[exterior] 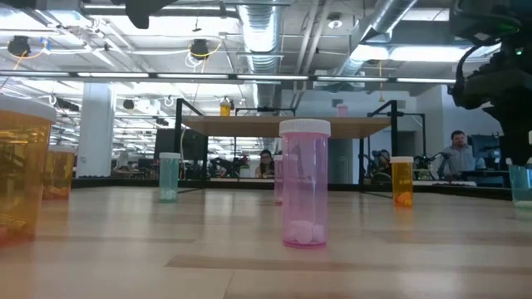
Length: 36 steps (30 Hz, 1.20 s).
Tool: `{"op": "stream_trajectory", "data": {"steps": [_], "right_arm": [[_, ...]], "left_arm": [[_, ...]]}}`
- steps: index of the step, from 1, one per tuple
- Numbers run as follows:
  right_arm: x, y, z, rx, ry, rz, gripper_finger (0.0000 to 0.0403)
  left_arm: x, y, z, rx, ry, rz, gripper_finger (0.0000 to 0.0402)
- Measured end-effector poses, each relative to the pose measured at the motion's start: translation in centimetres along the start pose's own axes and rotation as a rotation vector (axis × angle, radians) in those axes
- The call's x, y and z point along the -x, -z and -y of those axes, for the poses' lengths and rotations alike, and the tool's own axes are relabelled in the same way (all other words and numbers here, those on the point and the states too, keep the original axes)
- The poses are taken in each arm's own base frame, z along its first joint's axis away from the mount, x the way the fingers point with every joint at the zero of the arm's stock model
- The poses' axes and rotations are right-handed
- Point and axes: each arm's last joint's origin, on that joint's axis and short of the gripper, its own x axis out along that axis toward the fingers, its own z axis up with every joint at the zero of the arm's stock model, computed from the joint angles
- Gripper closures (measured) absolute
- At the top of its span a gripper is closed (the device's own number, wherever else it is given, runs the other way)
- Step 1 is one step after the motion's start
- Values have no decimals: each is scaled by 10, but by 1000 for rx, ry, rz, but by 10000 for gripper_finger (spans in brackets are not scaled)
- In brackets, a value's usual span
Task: Pick and place medicine bottles onto shelf by color
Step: Put the top right blue small pill bottle on the shelf
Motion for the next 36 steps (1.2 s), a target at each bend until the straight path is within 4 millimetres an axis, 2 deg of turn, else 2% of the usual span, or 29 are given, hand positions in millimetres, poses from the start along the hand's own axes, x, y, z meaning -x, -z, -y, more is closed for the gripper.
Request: {"op": "stream_trajectory", "data": {"steps": [7,14,18,23,26,30,36], "right_arm": [[32,-6,-18,65,-113,28,272],[82,-14,-36,183,-270,97,270],[114,-24,-43,232,-359,186,269],[147,-49,-40,233,-407,325,270],[159,-69,-36,228,-395,397,269],[170,-98,-34,233,-362,448,269],[173,-148,-39,275,-355,421,269]], "left_arm": [[-9,7,2,-11,-12,-36,148],[-18,11,5,-25,-13,-44,148],[-20,12,5,-25,-14,-40,148],[-20,10,5,-19,-15,-19,148],[-20,10,5,-20,-16,-18,148],[-20,10,5,-23,-17,-16,148],[-20,10,4,-35,-46,-16,148]]}}
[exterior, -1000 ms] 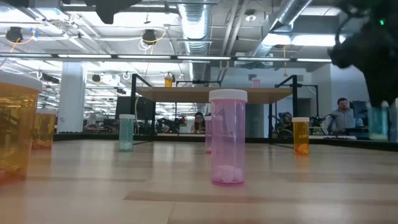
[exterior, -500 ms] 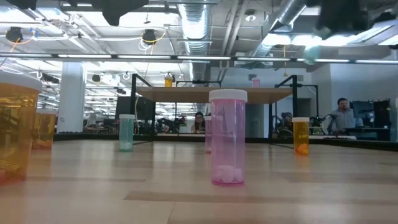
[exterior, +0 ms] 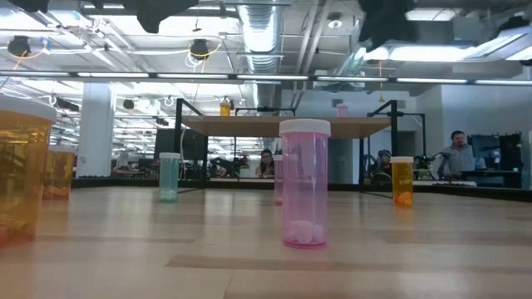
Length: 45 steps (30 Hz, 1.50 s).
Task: Pick and place medicine bottles onto shelf by color
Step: Put the top right blue small pill bottle on the shelf, then put the top orange small pill bottle on the shelf
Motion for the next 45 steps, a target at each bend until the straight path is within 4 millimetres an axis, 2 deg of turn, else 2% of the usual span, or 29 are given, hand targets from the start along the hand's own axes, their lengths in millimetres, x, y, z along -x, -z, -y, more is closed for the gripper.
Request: {"op": "stream_trajectory", "data": {"steps": [5,11,27,37,45], "right_arm": [[-13,-33,12,-3,44,-41,267],[-32,-55,31,-37,143,-153,266],[-79,-73,66,-97,243,-288,263],[-82,-75,68,-101,249,-276,234],[-63,-74,64,-97,232,-223,196]], "left_arm": [[0,0,-2,-4,-75,-6,148],[0,0,-3,-23,-95,-8,148],[0,0,-3,-22,-101,-10,148],[0,1,-3,-27,-100,-18,148],[0,1,-3,-29,-100,-18,148]]}}
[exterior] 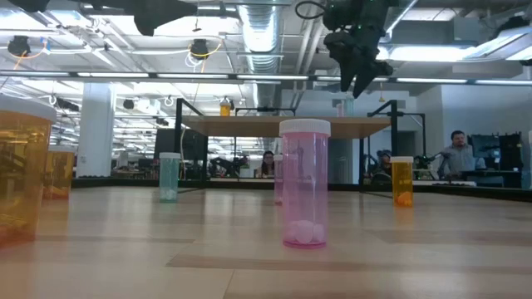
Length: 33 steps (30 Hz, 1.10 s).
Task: Pick and place medicine bottles onto shelf by color
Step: Put the top orange small pill bottle on the shelf
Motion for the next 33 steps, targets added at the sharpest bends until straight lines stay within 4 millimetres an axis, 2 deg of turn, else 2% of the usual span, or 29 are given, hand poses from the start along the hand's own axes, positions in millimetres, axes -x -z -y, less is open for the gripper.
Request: {"op": "stream_trajectory", "data": {"steps": [5,9,13,18,22,29,33], "right_arm": [[21,10,0,-6,-3,45,189],[37,27,-8,28,86,77,192],[52,54,-29,140,135,114,199],[61,102,-52,282,126,211,204],[47,143,-65,302,18,242,205],[-14,217,-85,518,-68,201,205],[-43,244,-93,521,-99,205,205]], "left_arm": [[0,0,0,-1,0,-3,148],[0,3,0,-13,3,-30,148],[0,4,0,-18,4,-42,148],[0,5,0,-20,5,-47,148],[0,5,0,-2,5,-46,148],[0,1,0,50,3,-8,148],[0,1,0,51,3,-10,148]]}}
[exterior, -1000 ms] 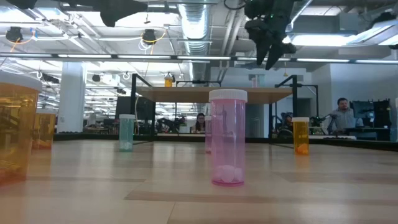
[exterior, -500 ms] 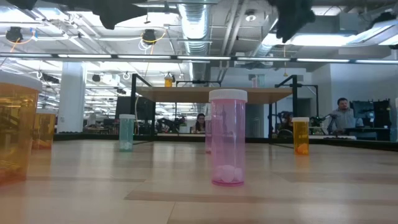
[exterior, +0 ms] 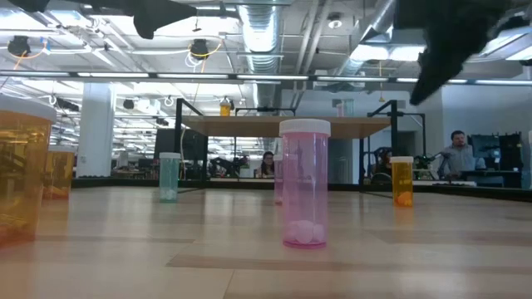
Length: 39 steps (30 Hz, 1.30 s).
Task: Pick and place medicine bottles onto shelf by color
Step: Put the top orange small pill bottle on the shelf
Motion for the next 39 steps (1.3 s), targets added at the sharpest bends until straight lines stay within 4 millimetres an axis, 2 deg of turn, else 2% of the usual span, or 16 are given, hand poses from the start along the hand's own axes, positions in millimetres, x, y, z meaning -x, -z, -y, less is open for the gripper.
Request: {"op": "stream_trajectory", "data": {"steps": [5,10,15,22,33,39], "right_arm": [[-21,17,-5,-85,-29,28,205],[-40,31,4,-116,-45,54,205],[-50,41,12,-101,19,99,205],[-61,53,15,-113,13,152,195],[-67,78,10,-113,0,209,196],[-67,77,9,-102,-1,233,193]], "left_arm": [[0,0,0,8,0,2,148],[0,1,0,6,1,-6,148],[0,1,0,-1,2,-10,148],[0,1,0,-4,3,-10,148],[0,1,0,-5,3,-11,148],[0,1,0,-4,3,-10,148]]}}
